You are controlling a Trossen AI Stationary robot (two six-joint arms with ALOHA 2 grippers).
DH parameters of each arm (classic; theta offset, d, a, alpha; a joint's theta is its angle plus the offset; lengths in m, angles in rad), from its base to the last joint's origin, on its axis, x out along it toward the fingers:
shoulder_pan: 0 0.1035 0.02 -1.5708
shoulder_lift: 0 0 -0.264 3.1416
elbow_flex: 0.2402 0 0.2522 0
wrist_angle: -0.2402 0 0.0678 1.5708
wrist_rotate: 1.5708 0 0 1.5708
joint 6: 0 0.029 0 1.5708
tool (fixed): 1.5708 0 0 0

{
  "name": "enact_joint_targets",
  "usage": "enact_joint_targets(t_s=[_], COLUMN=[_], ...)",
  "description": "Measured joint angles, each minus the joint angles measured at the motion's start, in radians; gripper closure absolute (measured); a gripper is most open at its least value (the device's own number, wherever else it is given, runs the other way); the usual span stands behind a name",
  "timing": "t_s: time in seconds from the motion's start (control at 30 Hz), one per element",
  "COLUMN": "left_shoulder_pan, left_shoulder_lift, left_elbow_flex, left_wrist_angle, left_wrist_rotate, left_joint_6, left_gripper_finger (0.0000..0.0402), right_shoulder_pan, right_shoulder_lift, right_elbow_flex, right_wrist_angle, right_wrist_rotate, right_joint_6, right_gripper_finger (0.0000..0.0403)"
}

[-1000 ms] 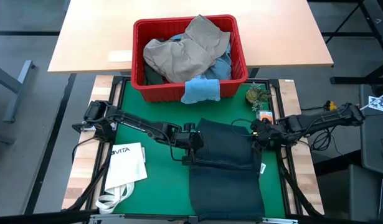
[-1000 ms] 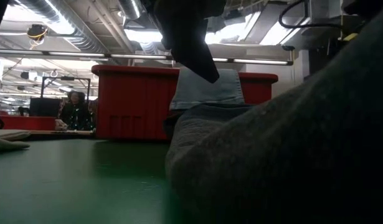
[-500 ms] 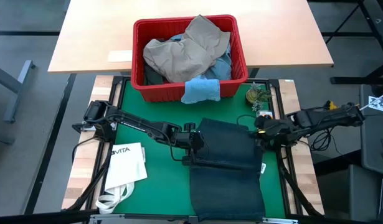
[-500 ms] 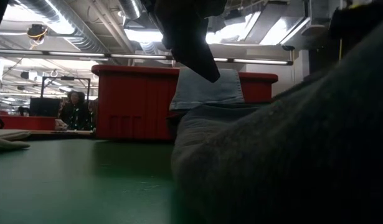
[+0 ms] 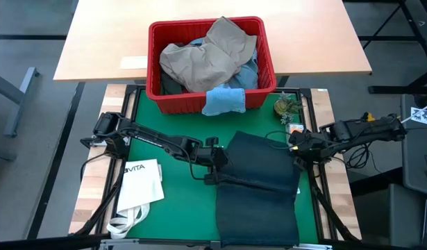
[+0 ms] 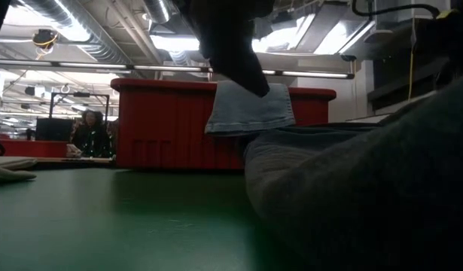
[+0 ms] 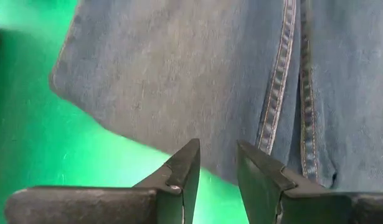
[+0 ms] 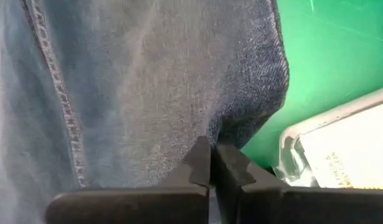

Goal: Fold Laundry from Bin
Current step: Fold the dark blue pants

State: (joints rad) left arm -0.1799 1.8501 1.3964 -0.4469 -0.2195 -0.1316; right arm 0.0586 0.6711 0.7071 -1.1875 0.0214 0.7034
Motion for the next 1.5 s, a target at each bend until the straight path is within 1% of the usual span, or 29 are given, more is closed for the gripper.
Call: enact_joint_targets(t_s=[0.07, 0.17, 0.4, 0.53, 0.7, 0.87, 0.97, 1.1, 1.23, 1.4, 1.5], left_shoulder_pan=[0.000, -0.004, -0.005, -0.005, -0.010, -0.018, -0.021, -0.023, -0.023, -0.023, -0.023], left_shoulder_lift=[0.019, 0.065, 0.147, 0.148, 0.147, 0.173, 0.194, 0.239, 0.271, 0.280, 0.280], left_elbow_flex=[0.001, 0.001, 0.000, 0.000, 0.000, 0.000, 0.001, 0.002, 0.002, 0.003, 0.003], left_wrist_angle=[0.070, 0.124, 0.119, 0.125, 0.165, 0.198, 0.211, 0.221, 0.234, 0.234, 0.234], left_wrist_rotate=[0.000, 0.001, 0.005, 0.006, 0.008, 0.008, 0.009, 0.021, 0.026, 0.027, 0.026], left_joint_6=[0.001, 0.003, -0.023, -0.025, -0.027, -0.026, -0.026, -0.025, -0.025, -0.019, -0.017], left_gripper_finger=[0.0305, 0.0305, 0.0305, 0.0305, 0.0305, 0.0305, 0.0305, 0.0305, 0.0305, 0.0305, 0.0305], right_shoulder_pan=[0.000, 0.000, 0.000, 0.000, 0.000, 0.000, 0.000, 0.000, 0.000, 0.000, 0.000], right_shoulder_lift=[0.008, 0.011, 0.020, 0.016, 0.013, 0.046, 0.077, 0.124, 0.169, 0.203, 0.229], right_elbow_flex=[0.000, 0.000, 0.000, 0.001, 0.031, 0.031, 0.031, 0.031, 0.031, 0.031, 0.031], right_wrist_angle=[-0.002, -0.010, -0.019, -0.029, -0.107, -0.230, -0.238, -0.237, -0.237, -0.239, -0.242], right_wrist_rotate=[-0.007, -0.026, -0.110, -0.146, -0.144, -0.065, -0.039, -0.046, -0.084, -0.114, -0.122], right_joint_6=[-0.002, -0.009, -0.054, -0.058, -0.057, -0.041, -0.019, -0.033, -0.082, -0.110, -0.126], right_gripper_finger=[0.0398, 0.0398, 0.0399, 0.0398, 0.0398, 0.0398, 0.0398, 0.0398, 0.0397, 0.0397, 0.0384])
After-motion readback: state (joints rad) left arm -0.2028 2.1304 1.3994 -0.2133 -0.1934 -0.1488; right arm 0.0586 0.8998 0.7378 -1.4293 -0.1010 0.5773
